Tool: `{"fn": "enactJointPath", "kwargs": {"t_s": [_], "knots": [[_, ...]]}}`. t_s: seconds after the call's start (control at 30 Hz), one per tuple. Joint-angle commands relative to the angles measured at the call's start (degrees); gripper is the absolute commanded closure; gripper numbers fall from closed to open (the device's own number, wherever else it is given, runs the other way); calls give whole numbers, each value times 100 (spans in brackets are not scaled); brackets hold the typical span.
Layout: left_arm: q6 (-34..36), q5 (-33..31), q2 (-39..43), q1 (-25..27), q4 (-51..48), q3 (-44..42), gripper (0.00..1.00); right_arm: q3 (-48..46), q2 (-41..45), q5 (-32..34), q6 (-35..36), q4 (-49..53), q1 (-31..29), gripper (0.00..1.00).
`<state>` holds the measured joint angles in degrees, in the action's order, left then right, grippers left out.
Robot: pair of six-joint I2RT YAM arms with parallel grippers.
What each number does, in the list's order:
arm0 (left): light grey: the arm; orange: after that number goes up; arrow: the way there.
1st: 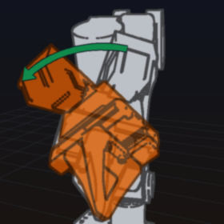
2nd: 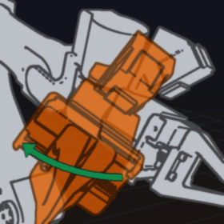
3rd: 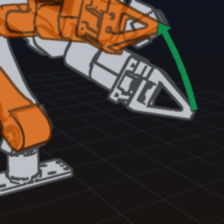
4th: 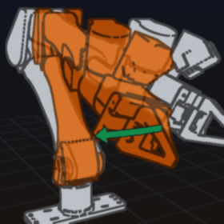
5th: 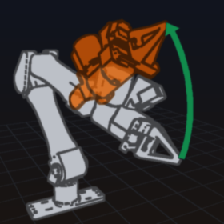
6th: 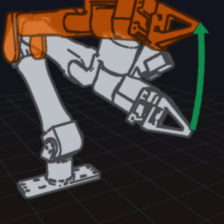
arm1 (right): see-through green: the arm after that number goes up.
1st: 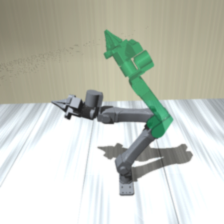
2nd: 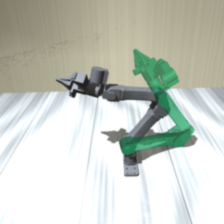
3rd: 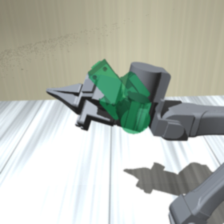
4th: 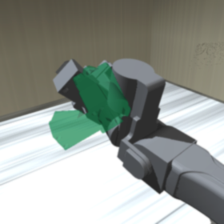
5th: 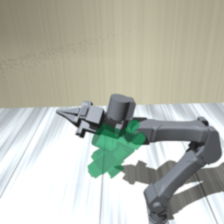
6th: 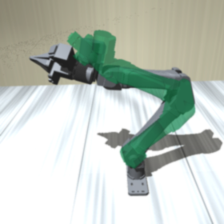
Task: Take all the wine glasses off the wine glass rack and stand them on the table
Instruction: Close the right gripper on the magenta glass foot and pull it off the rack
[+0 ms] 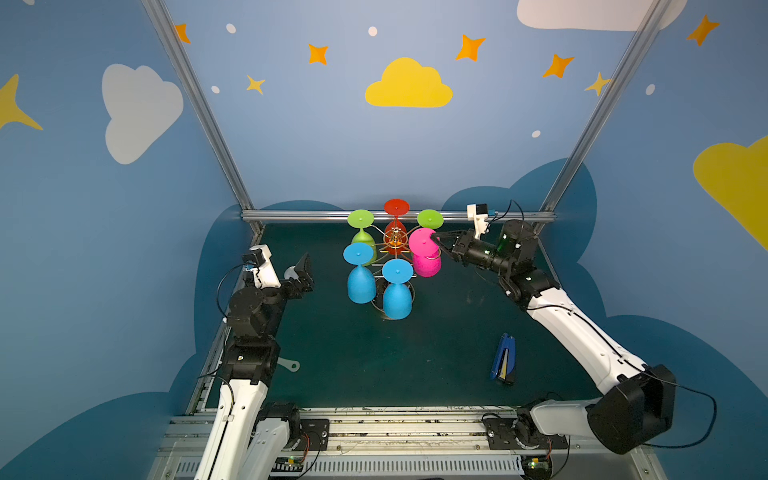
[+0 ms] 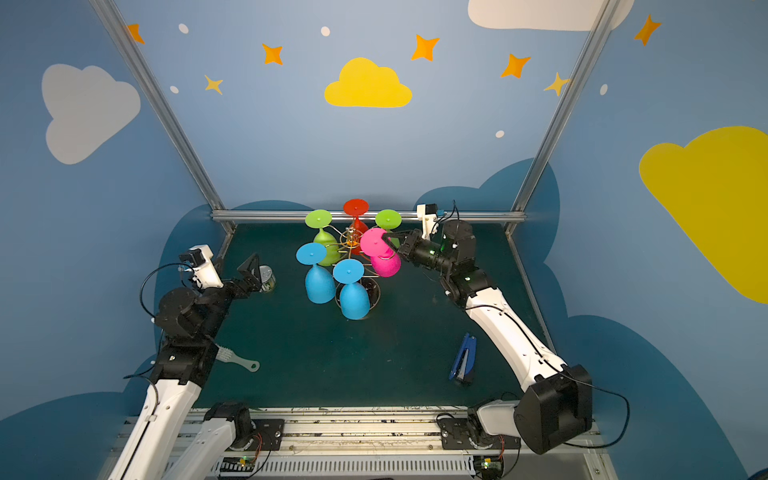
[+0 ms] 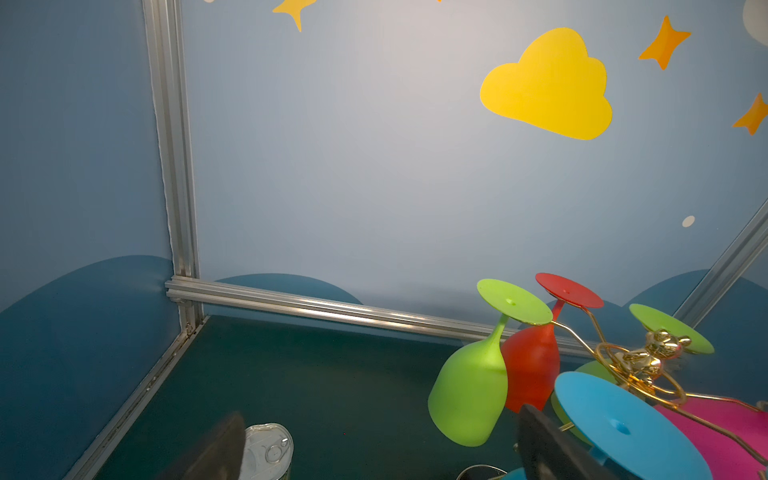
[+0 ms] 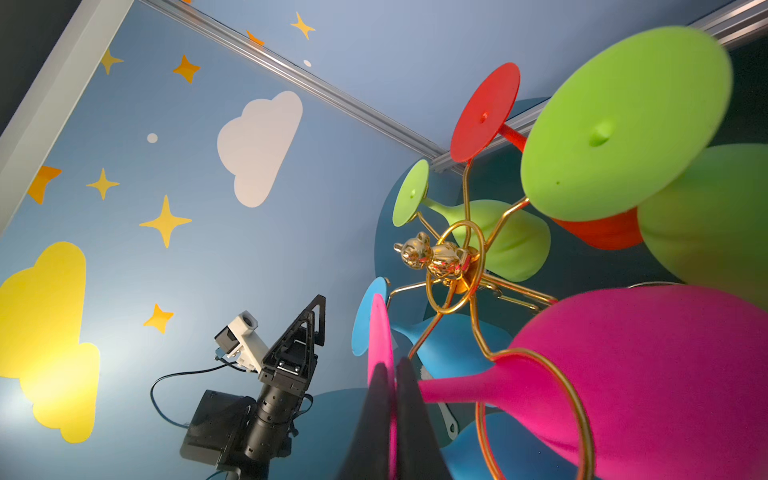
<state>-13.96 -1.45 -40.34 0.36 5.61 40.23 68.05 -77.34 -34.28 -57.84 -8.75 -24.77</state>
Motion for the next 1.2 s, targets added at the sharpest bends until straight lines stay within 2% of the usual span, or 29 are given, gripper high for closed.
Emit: {"fn": "enactJointPath", "kwargs": {"t_s": [0.0,0.73,1.17], "knots": [[-37,-30,70,-36,37,-53,0,170,-182,85,54,-43,-104,100],[-43,-57,100,-36,33,-66,0,95,-115,554,644,647,-441,100],[-62,-66,105,-36,30,-65,0,-367,535,924,913,1035,-504,100]]}}
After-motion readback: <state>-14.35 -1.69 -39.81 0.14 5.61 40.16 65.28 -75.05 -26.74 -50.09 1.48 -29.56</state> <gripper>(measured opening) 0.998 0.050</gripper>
